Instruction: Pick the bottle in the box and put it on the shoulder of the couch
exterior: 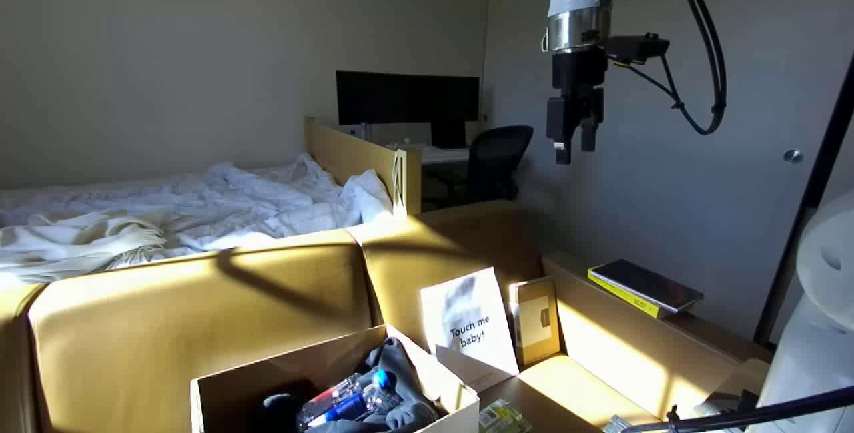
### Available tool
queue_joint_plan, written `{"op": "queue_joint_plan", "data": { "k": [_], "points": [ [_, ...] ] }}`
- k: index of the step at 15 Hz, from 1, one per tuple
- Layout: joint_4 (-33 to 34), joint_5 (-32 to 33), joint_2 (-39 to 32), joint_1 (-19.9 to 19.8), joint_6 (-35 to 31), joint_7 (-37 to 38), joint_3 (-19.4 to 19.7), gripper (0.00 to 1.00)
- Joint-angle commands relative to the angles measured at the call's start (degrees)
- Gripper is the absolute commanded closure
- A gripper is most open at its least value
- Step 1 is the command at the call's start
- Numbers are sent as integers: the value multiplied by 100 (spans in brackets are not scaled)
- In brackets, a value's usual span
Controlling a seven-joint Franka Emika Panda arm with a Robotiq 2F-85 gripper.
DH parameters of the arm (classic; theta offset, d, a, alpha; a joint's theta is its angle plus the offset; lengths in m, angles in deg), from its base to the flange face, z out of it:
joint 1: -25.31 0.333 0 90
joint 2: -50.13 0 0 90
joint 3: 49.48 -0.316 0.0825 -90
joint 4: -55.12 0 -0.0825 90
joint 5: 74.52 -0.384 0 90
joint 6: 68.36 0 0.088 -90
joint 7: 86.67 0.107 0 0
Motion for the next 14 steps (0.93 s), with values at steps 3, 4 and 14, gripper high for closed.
{"op": "queue_joint_plan", "data": {
  "k": [3,4,14],
  "points": [
    [12,18,-2,43,17,20,33,0],
    [12,18,-2,43,17,20,33,0],
    [-160,-199,-672,53,-847,170,124,0]
  ]
}}
